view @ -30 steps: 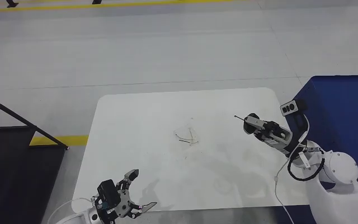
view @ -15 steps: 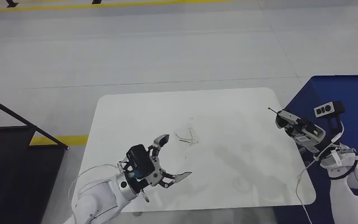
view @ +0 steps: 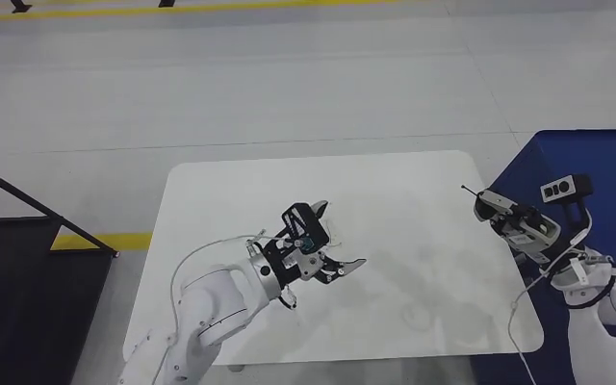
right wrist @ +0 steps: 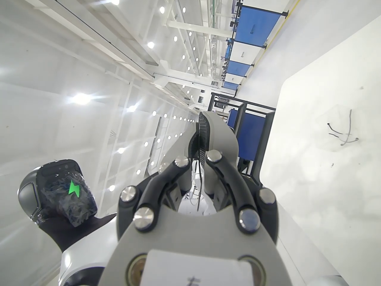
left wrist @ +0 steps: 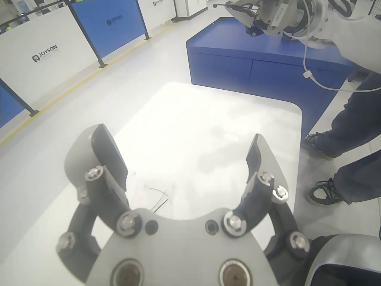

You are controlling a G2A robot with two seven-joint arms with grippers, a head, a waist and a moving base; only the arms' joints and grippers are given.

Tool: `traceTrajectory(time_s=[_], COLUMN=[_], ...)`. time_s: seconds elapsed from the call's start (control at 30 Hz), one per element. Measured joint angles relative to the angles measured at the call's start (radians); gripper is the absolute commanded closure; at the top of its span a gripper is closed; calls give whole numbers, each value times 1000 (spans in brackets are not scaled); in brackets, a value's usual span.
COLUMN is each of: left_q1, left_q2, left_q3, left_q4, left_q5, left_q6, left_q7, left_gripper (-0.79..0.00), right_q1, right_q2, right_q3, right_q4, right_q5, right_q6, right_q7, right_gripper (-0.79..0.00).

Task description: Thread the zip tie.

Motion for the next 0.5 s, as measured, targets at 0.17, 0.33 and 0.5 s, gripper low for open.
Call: traceTrajectory(time_s=[0.17, 0.33, 0.5], left_q1=[-45, -355, -613], left_q2=[-2, -48, -109], left_q3=[27, 137, 240], left_q4=[41, 313, 622], left_q5=[47, -76, -210], left_q6=[-40, -151, -184], left_q7=[-79, -379, -442], left_gripper=[-785, -785, -785], right_q1=[0, 0, 0], right_q2=[0, 0, 0], right_q3=[0, 0, 0], right_q4=[0, 0, 0], right_q5=[0, 0, 0], right_q6=[0, 0, 0], right_q7=[0, 0, 0], right_gripper=[0, 0, 0])
